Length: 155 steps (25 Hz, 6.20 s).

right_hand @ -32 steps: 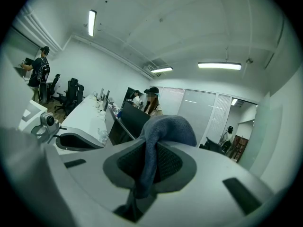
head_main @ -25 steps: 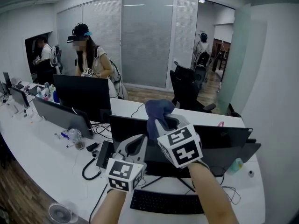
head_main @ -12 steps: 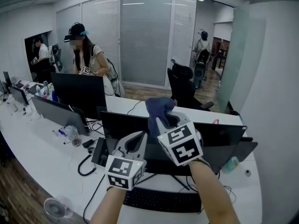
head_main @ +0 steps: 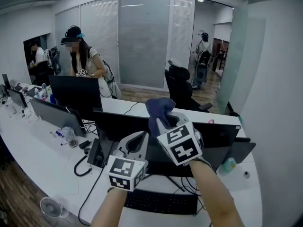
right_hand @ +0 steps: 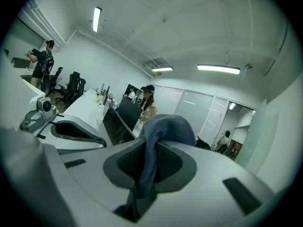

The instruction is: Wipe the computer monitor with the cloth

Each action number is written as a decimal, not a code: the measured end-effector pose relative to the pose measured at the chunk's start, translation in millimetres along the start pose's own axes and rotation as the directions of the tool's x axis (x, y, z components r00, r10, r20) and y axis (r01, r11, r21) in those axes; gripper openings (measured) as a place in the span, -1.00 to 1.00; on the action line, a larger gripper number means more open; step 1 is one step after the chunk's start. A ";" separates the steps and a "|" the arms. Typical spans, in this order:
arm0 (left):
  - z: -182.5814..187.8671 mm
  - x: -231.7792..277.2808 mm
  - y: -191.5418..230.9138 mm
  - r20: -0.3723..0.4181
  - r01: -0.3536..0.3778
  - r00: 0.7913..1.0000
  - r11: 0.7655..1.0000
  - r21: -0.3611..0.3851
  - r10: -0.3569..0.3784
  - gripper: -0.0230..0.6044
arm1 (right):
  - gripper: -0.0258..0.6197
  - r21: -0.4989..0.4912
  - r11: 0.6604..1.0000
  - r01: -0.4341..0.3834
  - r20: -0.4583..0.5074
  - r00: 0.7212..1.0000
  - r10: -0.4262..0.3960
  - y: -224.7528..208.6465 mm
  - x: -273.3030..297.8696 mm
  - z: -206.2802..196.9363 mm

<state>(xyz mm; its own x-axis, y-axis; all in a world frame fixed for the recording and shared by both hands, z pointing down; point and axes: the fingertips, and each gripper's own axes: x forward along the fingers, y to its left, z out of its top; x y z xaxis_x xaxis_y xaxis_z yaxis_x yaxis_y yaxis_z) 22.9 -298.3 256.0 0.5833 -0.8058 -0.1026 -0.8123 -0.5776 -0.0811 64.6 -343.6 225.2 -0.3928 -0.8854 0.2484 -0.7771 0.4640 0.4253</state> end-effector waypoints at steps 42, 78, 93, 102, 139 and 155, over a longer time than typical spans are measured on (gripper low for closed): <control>9.1 56.7 -126.0 0.001 0.072 0.997 0.996 0.049 -0.072 -0.90 | -0.74 -0.001 0.998 0.059 -0.024 0.998 -0.059 -89.1 -74.8 -68.0; 0.4 94.8 -226.7 -0.023 0.164 0.986 0.983 0.078 -0.163 -0.90 | -0.74 0.034 0.986 0.162 -0.042 0.986 -0.160 -174.6 -145.7 -128.1; -2.6 109.9 -263.1 -0.021 0.199 0.980 0.978 0.067 -0.198 -0.90 | -0.74 0.105 0.976 0.190 -0.025 0.982 -0.188 -207.6 -174.3 -150.6; -0.7 113.5 -271.9 -0.025 0.217 0.976 0.974 0.070 -0.216 -0.90 | -0.74 0.172 0.965 0.196 0.003 0.980 -0.200 -222.2 -186.7 -156.9; -24.9 111.2 -288.6 -0.077 0.262 0.964 0.961 0.087 -0.255 -0.90 | -0.74 0.288 0.945 0.151 0.054 0.983 -0.174 -207.7 -191.7 -222.5; -30.1 108.8 -295.1 -0.088 0.287 0.956 0.953 0.102 -0.279 -0.90 | -0.74 0.310 0.938 0.152 0.038 0.984 -0.172 -189.6 -189.4 -244.1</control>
<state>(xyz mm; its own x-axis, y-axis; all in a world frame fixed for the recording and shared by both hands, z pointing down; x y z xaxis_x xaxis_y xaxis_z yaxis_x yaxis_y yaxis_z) 325.9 -219.4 298.6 0.7836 -0.6212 0.0114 -0.6058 -0.7680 -0.2077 406.4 -257.5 310.0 -0.2717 -0.9524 0.1379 -0.9415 0.2928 0.1668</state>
